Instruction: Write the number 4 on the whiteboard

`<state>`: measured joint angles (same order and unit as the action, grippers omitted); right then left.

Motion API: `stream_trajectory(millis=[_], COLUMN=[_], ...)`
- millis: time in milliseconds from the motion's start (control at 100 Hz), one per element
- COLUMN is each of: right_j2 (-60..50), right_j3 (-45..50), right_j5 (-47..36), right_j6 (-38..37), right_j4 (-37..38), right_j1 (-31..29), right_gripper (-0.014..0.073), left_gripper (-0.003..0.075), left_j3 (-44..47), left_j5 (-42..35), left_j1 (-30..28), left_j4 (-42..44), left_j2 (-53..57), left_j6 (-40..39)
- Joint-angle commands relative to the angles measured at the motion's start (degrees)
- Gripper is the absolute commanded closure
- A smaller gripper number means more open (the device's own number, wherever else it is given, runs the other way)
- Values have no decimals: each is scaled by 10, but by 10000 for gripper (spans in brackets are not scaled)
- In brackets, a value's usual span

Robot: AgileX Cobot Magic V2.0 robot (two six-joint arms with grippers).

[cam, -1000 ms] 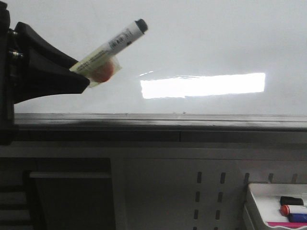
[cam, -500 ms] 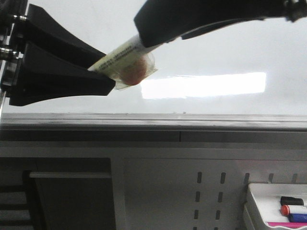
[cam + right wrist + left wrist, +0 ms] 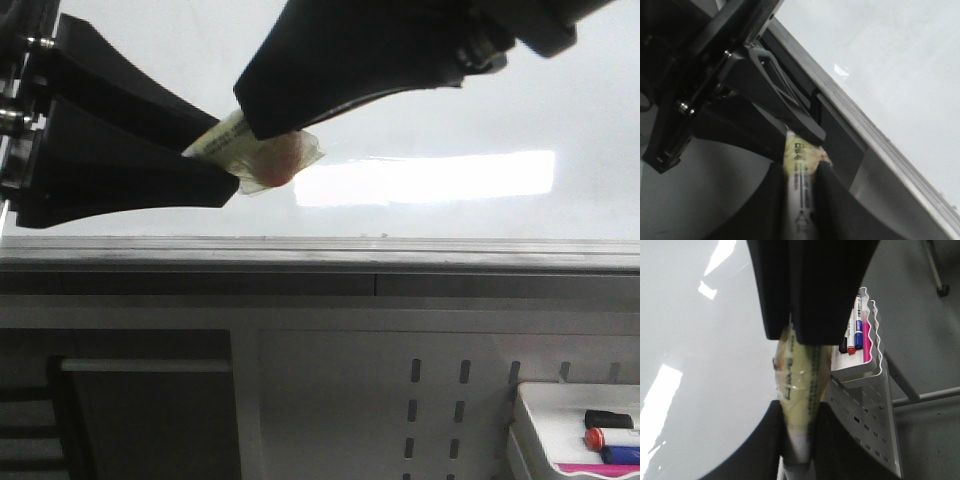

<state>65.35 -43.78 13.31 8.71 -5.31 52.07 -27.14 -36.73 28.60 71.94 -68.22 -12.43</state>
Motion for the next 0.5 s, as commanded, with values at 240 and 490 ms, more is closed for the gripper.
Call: stream_trajectory(millis=[240,490], right_j2=[-4,57], right_j3=[-28,-124], right_j5=[-10,23], right_j6=[3,3], right_j4=[14,17], right_j1=[-5,-50], right_gripper=[659,659], left_gripper=[384,298], left_j3=[-16,-16], left_j5=[55,203], left_j1=[3,3], left_j4=[-84,-195], left_j2=[46,130], left_j6=[-54,-100])
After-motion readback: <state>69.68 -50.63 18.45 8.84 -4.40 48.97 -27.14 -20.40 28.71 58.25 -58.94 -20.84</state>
